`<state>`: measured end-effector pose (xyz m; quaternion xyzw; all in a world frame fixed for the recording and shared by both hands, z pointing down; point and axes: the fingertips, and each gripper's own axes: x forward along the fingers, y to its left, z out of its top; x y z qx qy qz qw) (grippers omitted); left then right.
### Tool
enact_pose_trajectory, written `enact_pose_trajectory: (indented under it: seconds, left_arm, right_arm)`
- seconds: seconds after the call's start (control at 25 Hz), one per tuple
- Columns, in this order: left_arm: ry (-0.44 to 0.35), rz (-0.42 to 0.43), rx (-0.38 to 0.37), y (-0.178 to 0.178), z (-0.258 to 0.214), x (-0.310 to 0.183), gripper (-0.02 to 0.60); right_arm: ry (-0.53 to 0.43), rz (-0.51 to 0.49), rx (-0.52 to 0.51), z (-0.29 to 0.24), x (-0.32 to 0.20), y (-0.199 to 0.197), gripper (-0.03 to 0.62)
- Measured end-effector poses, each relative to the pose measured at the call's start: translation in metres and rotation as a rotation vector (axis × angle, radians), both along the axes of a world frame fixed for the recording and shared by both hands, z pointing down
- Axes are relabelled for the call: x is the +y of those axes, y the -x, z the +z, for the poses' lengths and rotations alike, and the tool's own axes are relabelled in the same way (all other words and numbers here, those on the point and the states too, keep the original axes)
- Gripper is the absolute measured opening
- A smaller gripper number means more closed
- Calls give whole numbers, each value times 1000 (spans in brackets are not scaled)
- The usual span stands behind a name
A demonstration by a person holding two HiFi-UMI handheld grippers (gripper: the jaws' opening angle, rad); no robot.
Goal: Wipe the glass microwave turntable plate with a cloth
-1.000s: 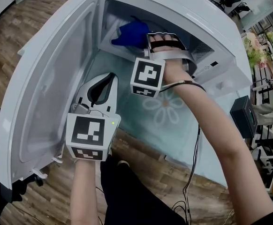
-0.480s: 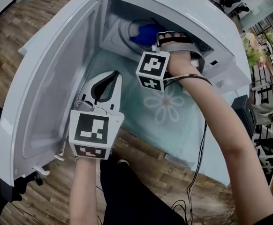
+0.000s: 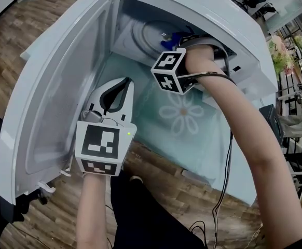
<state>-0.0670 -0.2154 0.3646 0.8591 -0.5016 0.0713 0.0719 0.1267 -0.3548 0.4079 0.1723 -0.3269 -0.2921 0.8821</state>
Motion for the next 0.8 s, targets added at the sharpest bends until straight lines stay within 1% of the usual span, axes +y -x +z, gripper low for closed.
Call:
enact_pose_trajectory:
  seconds: [0.08, 0.16, 0.4, 0.6, 0.72, 0.8]
  left_arm:
    - [0, 1, -1, -1, 0, 1, 8]
    - [1, -1, -2, 0, 1, 1, 8]
    - [3, -8, -5, 1, 3, 2, 8]
    - [8, -11, -15, 4, 5, 4, 8]
    - [15, -14, -26, 6, 8, 7, 8]
    - [18, -24, -29, 9, 9, 10, 8]
  right_arm:
    - [27, 23, 44, 0, 2, -7, 46]
    - [47, 42, 68, 1, 5, -11, 46]
    - [66, 60, 89, 2, 6, -15, 44]
    - [34, 46, 39, 0, 6, -9, 46]
    - [-8, 14, -35, -2, 6, -2, 46]
    - [-62, -26, -99, -7, 5, 6, 46]
